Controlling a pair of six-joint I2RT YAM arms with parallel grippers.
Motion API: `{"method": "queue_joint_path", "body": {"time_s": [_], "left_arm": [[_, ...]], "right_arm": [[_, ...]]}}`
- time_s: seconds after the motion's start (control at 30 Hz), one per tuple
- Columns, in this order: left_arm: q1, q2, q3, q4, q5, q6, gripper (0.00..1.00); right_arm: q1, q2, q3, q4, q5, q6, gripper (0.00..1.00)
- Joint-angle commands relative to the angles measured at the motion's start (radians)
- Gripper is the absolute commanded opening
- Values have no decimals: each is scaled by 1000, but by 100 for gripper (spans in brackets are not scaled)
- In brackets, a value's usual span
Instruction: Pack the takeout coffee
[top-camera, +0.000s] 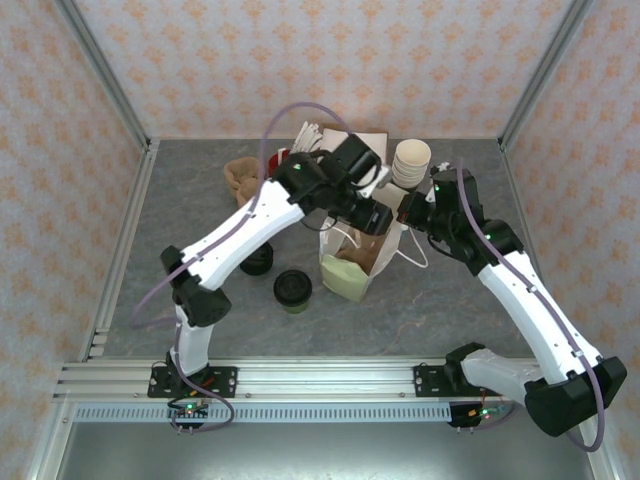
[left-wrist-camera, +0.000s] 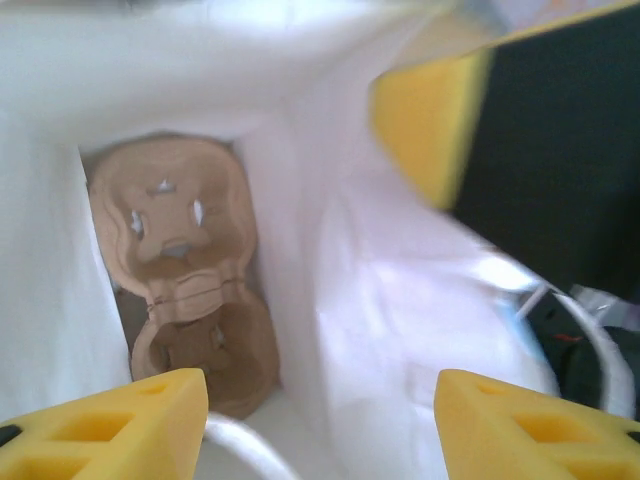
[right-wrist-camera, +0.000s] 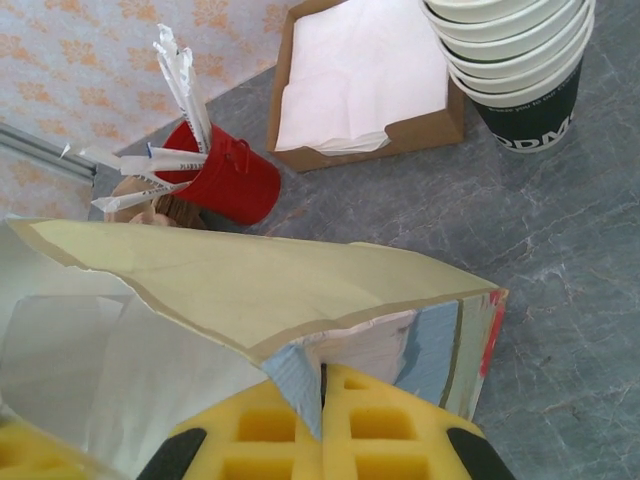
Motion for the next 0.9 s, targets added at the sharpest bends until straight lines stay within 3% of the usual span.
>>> {"method": "queue_joint_path", "body": {"time_s": [0.0,0.2,0.43,0.6,0.87], "left_arm": [[1,-82,15,-42,34,-21,63],[16,-198,-48,56,-51,-45,66],[78,-320,-172,132,-257,-68,67],[137,-392,-291,194,-280,-87,67],[165,-397,-390,144,-300,-126,68]], "right_arm": [[0,-3,37,42,-31,-56,0],[0,-17,21,95,-105,-105,0],[0,-58,-34,178,-182,-165,0],[0,-49,-21,149,-198,-175,0],[1,-29,16,78,-140,-88,0]]}}
